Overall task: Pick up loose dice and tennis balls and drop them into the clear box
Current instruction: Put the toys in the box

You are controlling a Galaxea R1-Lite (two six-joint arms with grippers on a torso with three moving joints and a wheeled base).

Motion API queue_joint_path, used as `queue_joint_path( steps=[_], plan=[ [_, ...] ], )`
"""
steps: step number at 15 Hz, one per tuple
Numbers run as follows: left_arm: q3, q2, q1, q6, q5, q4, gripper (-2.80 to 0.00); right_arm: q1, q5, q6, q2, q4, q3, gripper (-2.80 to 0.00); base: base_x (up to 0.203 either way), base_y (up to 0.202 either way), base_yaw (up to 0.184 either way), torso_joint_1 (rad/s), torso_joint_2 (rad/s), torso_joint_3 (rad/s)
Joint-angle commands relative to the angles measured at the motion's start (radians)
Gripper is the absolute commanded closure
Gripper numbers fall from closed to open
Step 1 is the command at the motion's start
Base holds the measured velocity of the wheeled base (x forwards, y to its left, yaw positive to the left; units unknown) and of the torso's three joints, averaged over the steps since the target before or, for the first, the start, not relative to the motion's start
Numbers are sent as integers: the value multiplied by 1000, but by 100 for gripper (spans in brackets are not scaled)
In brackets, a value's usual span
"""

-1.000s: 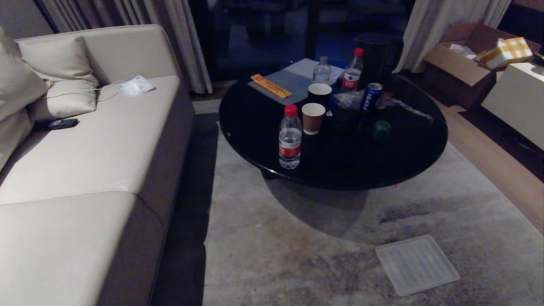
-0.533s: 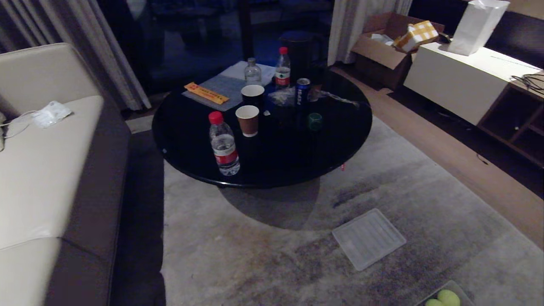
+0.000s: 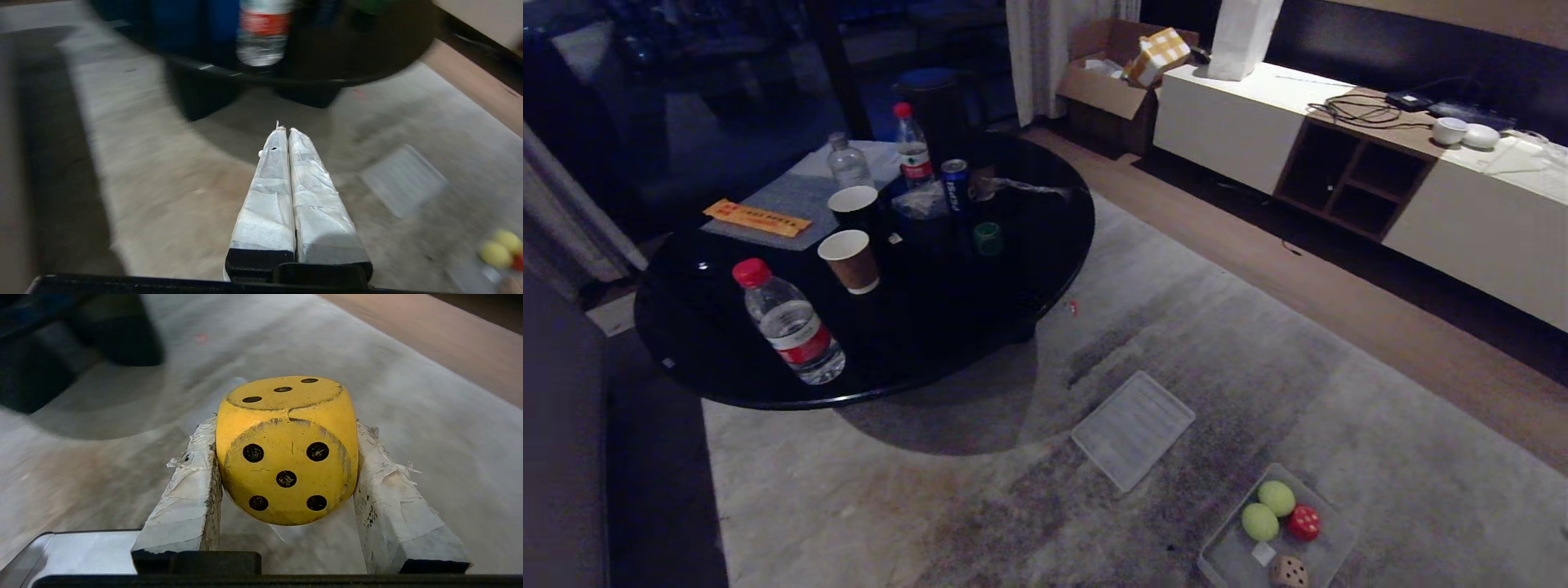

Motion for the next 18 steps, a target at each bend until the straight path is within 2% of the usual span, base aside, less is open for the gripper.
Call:
queue_joint_path(
  steps=[1, 7, 14, 18],
  plan=[
    [0, -2, 0, -1, 1, -1, 0, 0, 0, 0, 0, 1, 0, 0, 0, 11, -163, -2, 2, -2],
    [0, -1, 0, -1, 1, -1, 0, -1, 0, 2, 1, 1, 0, 0, 2, 10, -141, 1, 4, 2],
    [0, -1, 0, -3, 0, -1, 0, 0, 0, 2, 0, 0, 0, 0, 0, 0, 0, 1, 0, -6],
    [0, 0, 0, -3, 1, -1, 0, 0, 0, 2, 1, 0, 0, 0, 0, 0, 0, 3, 1, -180]
  ],
)
